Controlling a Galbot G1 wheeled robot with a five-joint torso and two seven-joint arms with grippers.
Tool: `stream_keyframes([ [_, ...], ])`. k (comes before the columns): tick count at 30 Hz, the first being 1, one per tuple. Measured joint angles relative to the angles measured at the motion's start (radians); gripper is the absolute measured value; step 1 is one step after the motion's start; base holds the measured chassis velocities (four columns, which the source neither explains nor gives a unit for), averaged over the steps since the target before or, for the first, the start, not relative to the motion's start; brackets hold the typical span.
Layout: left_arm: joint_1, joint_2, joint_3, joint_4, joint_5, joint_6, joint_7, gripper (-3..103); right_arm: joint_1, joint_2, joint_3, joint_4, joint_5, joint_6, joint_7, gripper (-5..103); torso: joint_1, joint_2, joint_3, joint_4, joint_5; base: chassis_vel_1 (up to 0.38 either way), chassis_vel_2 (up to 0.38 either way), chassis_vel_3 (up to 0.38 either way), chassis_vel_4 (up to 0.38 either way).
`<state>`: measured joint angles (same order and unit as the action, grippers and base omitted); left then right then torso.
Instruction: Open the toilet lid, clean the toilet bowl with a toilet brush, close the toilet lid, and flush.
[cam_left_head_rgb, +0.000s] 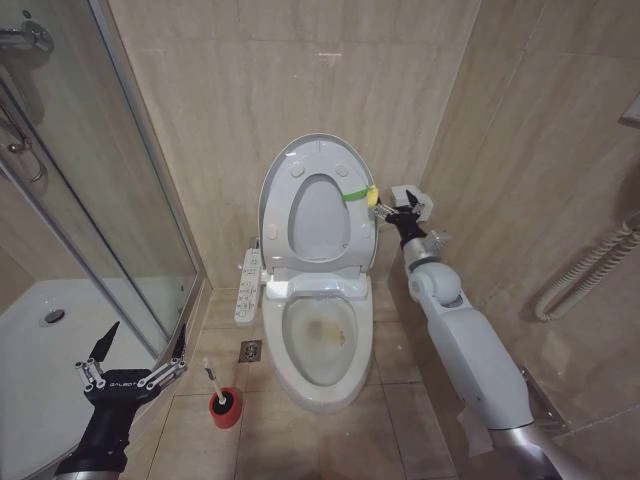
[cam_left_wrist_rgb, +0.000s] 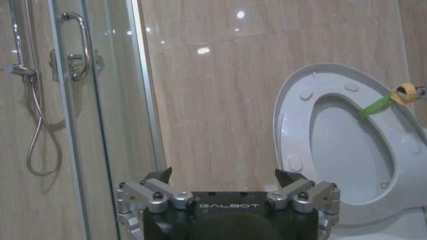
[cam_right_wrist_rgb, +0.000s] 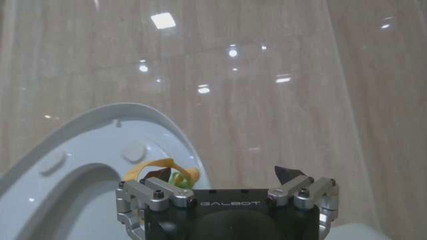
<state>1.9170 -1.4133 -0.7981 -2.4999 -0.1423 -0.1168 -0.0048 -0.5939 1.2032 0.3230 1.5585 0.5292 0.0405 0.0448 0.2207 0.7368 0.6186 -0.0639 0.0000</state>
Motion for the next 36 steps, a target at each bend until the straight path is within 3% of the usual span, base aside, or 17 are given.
stream_keyframes([
  [13, 0.000, 0.000, 0.000, 0.000, 0.000, 0.000, 0.000, 100, 0.017, -0.038, -0.007, -0.041, -0.021, 0.007, -0.020, 100, 0.000, 0.000, 0.000, -0.0001, -0.0001, 0.000, 0.000, 0.000, 0.000],
  [25, 0.000, 0.000, 0.000, 0.000, 0.000, 0.000, 0.000, 100, -0.047, -0.101, -0.010, 0.025, 0.008, -0.034, -0.030, 100, 0.000, 0.000, 0.000, -0.0001, 0.0000, 0.000, 0.000, 0.000, 0.000],
  [36, 0.000, 0.000, 0.000, 0.000, 0.000, 0.000, 0.000, 100, -0.058, -0.111, -0.005, -0.007, -0.020, -0.020, -0.041, 100, 0.000, 0.000, 0.000, 0.0001, 0.0000, 0.000, 0.000, 0.000, 0.000],
])
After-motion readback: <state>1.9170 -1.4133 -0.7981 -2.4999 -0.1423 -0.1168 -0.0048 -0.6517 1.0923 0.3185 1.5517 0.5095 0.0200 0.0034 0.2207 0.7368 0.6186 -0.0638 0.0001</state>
